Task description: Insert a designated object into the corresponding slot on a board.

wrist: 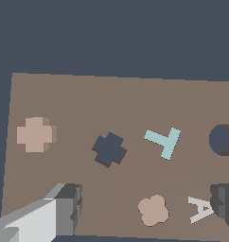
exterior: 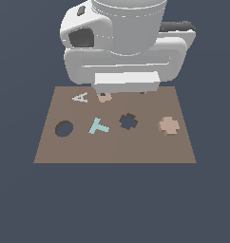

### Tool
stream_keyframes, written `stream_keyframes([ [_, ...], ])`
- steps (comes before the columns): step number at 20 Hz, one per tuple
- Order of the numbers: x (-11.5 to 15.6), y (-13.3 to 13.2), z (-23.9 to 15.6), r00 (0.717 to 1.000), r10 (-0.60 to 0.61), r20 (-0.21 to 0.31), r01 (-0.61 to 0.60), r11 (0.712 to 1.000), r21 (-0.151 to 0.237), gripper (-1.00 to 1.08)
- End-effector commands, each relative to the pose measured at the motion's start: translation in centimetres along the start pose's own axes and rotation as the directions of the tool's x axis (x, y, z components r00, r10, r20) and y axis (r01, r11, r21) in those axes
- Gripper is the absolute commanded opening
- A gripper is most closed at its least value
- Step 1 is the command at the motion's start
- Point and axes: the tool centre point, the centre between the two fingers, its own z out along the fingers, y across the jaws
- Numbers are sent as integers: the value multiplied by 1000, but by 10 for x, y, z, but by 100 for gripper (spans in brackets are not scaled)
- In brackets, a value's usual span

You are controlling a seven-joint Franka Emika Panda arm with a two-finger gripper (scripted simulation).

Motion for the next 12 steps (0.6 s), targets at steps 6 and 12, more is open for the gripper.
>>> stream_keyframes([
  [6, 1, -9, 8, 1000, -2, 2, 2, 1000, 0, 100],
  [12, 5, -42, 35, 1000, -7, 10, 7, 1000, 1, 100],
])
